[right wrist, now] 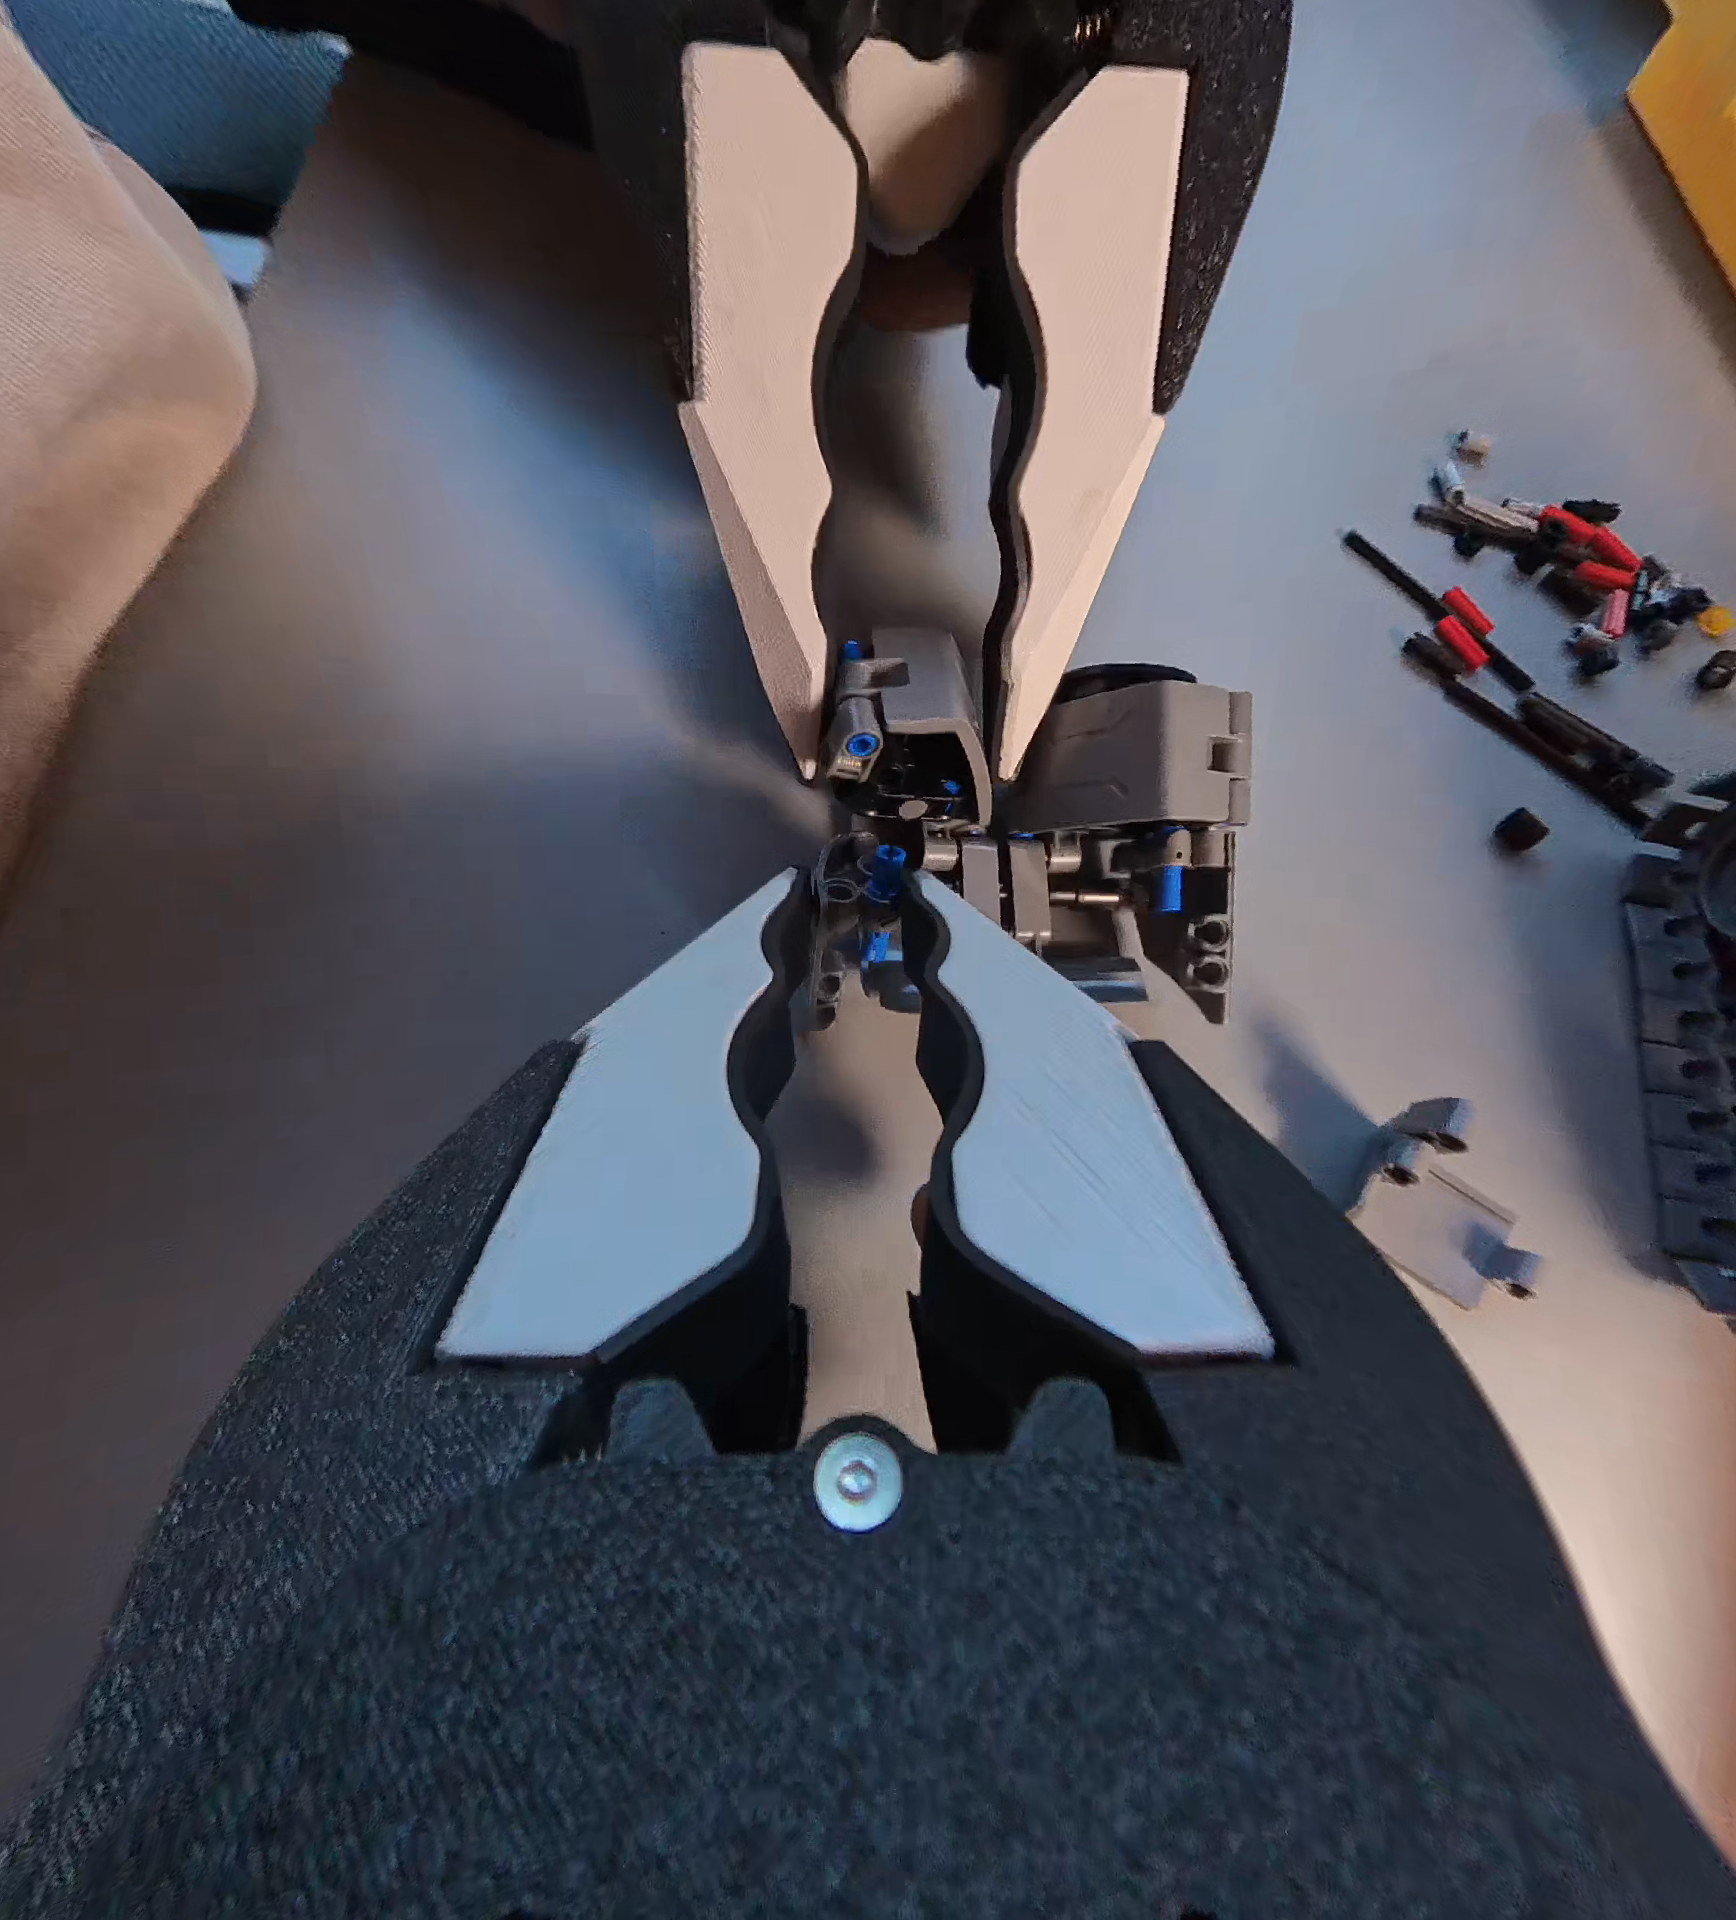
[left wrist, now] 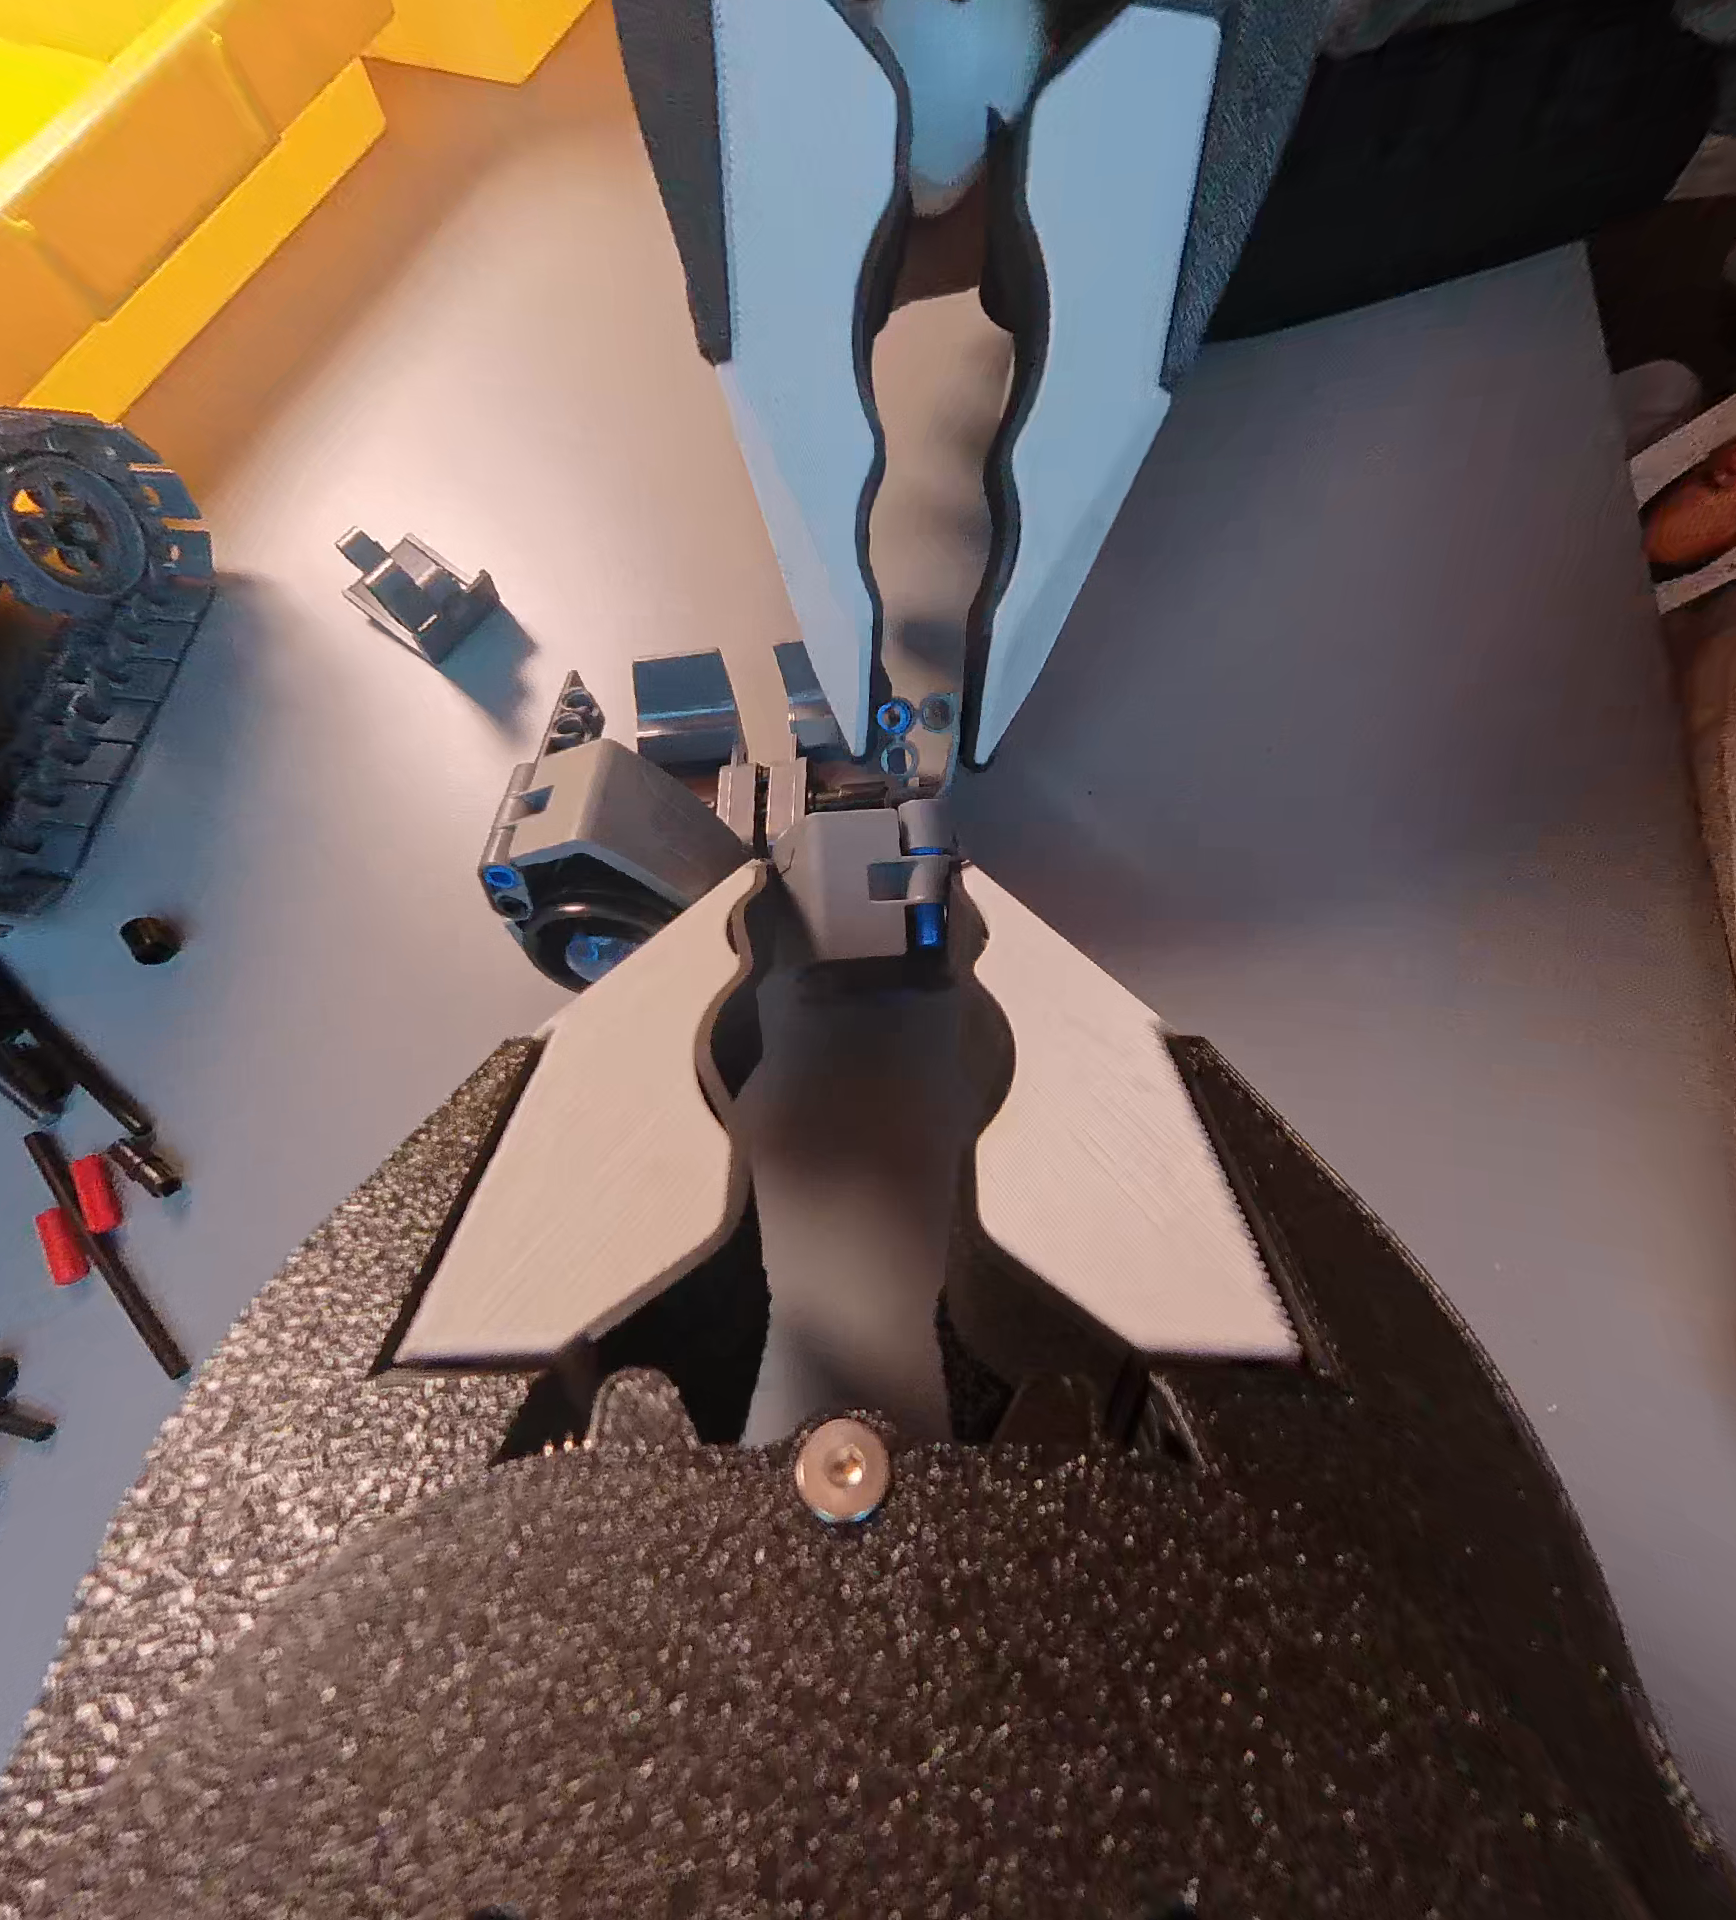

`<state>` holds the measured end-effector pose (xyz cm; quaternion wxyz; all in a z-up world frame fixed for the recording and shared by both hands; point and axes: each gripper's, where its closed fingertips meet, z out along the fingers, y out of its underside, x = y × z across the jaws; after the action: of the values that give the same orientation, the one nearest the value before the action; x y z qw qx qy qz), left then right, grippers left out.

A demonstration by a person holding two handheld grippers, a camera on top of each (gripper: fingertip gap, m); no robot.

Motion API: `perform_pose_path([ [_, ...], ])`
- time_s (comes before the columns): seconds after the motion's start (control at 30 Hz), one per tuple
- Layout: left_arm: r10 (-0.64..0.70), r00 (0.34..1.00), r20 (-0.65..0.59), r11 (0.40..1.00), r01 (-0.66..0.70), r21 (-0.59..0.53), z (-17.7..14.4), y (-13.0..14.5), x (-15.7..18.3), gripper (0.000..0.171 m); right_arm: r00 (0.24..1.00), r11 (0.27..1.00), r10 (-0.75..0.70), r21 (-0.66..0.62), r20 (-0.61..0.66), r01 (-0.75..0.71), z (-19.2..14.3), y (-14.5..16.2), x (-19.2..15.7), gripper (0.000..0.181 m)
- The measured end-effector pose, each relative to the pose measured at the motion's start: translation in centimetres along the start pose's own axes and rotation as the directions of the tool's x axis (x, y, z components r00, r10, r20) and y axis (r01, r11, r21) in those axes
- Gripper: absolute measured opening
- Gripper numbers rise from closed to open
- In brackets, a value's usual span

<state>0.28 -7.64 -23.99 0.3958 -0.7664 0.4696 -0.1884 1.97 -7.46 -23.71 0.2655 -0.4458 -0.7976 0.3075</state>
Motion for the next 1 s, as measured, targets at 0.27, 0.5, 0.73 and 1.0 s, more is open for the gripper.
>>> perform_pose_path([
  [0.27,-0.158,0.976,-0.151,0.979,0.175,0.108,-2.0,-1.2,0.2,0.042,0.985,0.993,-0.102,-0.079,-0.137,0.092,0.9,0.8,0.2,0.017],
  [0.5,-0.303,0.953,-0.01,0.945,0.301,0.13,-2.8,-1.3,-5.6,0.062,0.967,0.975,-0.223,-0.037,-0.121,0.22,1.4,0.2,0.4,0.016],
  [0.73,-0.372,0.925,-0.081,0.928,0.366,-0.073,1.2,0.7,-3.6,0.049,0.977,0.979,-0.203,-0.01,-0.063,0.203,1.6,0.0,0.1,0.015],
  [1.0,-0.257,0.964,0.059,0.962,0.261,-0.077,0.7,1.7,-5.8,0.042,0.966,0.979,-0.202,0.066,0.161,0.194,1.7,-1.5,-5.6,0.014],
])
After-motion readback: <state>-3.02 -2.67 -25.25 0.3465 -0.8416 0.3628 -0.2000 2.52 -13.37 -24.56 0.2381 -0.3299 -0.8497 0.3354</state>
